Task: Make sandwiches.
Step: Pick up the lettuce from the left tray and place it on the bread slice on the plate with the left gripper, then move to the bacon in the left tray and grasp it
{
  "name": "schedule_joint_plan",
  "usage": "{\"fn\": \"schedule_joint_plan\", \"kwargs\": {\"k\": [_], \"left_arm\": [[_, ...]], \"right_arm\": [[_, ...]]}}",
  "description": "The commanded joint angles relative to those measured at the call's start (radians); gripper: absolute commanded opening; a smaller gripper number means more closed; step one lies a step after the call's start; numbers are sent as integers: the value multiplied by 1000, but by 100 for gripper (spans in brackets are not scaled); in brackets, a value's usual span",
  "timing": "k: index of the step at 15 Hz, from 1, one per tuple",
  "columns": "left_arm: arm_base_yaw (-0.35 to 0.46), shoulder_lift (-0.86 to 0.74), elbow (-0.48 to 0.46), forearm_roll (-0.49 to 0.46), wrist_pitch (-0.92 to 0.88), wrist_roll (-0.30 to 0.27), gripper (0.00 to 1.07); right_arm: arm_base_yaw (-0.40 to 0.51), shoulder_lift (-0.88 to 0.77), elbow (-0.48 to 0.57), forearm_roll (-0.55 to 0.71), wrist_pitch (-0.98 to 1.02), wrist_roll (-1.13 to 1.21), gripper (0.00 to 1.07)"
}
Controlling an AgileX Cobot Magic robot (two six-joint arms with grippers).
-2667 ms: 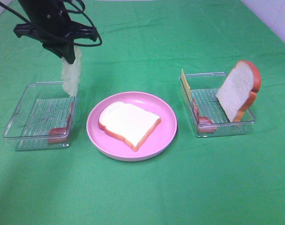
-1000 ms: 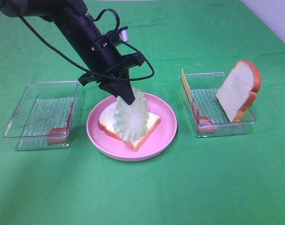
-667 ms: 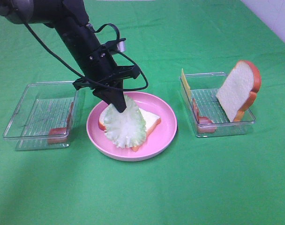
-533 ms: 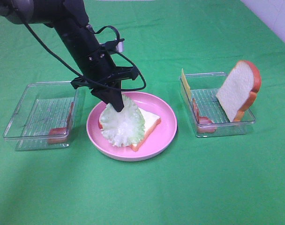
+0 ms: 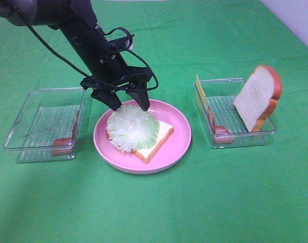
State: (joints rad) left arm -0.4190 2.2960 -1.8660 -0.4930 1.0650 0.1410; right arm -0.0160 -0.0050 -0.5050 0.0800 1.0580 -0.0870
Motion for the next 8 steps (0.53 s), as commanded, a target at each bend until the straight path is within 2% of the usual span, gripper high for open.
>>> {"fn": "schedule_joint_plan", "kwargs": {"k": [1, 3, 5, 6, 8], "left_arm": [[-3, 2, -42, 12, 4, -7, 80], [-3, 2, -116, 58, 53, -71, 80], [-3, 2, -215, 164, 147, -196, 80], [-3, 2, -258, 225, 201, -238, 79], [-3, -8, -307, 302, 224, -277, 78]], "right_arm": [[-6, -14, 0, 4, 2, -12, 75], [-6, -14, 0, 4, 2, -12, 75], [-6, -14, 0, 4, 2, -12, 75], [-6, -14, 0, 4, 2, -12, 75], [-6, -14, 0, 4, 2, -12, 75]]}}
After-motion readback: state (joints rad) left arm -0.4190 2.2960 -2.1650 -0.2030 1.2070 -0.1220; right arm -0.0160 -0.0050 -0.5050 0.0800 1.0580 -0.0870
